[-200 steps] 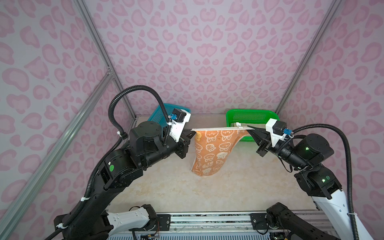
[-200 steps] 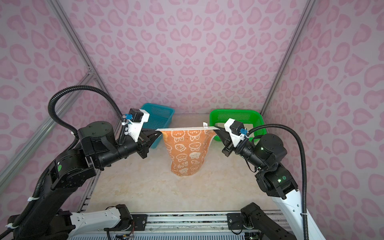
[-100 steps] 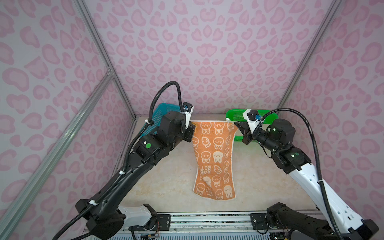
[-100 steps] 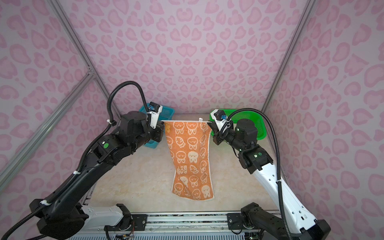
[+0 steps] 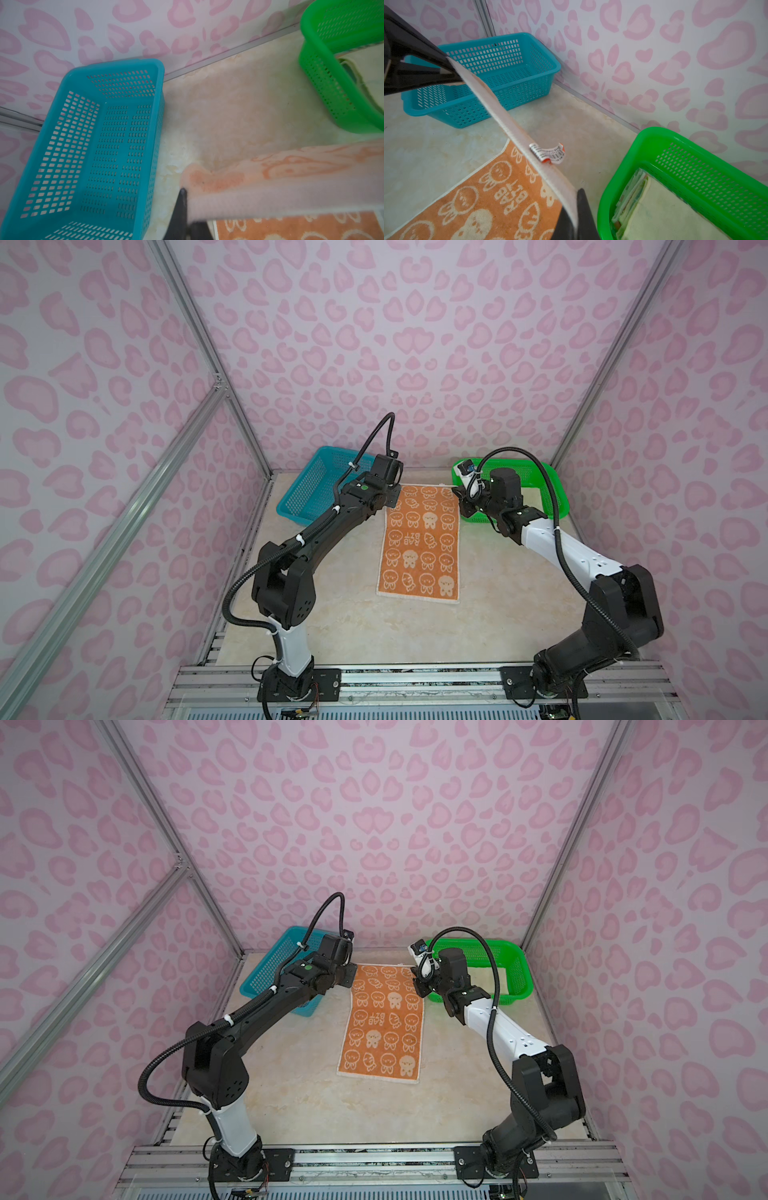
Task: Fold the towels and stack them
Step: 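Lay the hanging towel flat on the table with both grippers, then fold the held edge toward the robot with both grippers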
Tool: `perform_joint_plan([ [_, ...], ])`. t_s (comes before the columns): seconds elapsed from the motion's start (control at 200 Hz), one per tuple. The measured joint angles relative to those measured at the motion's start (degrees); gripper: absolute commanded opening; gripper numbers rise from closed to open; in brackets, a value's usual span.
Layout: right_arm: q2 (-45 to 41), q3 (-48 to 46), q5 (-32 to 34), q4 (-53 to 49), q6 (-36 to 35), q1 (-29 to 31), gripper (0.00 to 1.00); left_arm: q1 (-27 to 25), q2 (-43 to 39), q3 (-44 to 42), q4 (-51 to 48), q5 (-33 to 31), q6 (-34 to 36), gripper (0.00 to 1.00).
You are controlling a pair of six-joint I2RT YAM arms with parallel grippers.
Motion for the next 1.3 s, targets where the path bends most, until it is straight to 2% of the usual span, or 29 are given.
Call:
perform_joint_plan([
  [0.24,-0.61,-7.63,-0.79,2.97,-0.04,-0.07,0.0,-0.15,0.28,-6.91,4.02,2.03,-0.37,0.02],
  [0.505,-9.84,-17.22,-2.91,1.49,1.79,-0.07,0.0,-4.15,-9.55,-19.37,5.46,4.07,-3.39,0.02],
  [0.7,-18.34,-25.51,-4.02,-0.94,6.62,1.53,0.0,-7.41,-14.51,-24.52,3.41,3.72,-6.36,0.02],
  [0.885,-24.85,-32.09,-2.34,-3.04,12.02,6.25,0.0,-9.57,-16.81,-28.87,0.81,3.19,-9.09,0.02],
  [1.205,-28.98,-40.57,-0.09,-4.07,20.9,11.28,0.0,-13.73,-17.75,-36.37,0.04,3.45,-13.44,0.02],
  [1.3,-29.62,-42.21,0.33,-4.22,23.37,12.87,0.09,-14.71,-17.75,-37.99,0.04,3.3,-14.51,0.02],
])
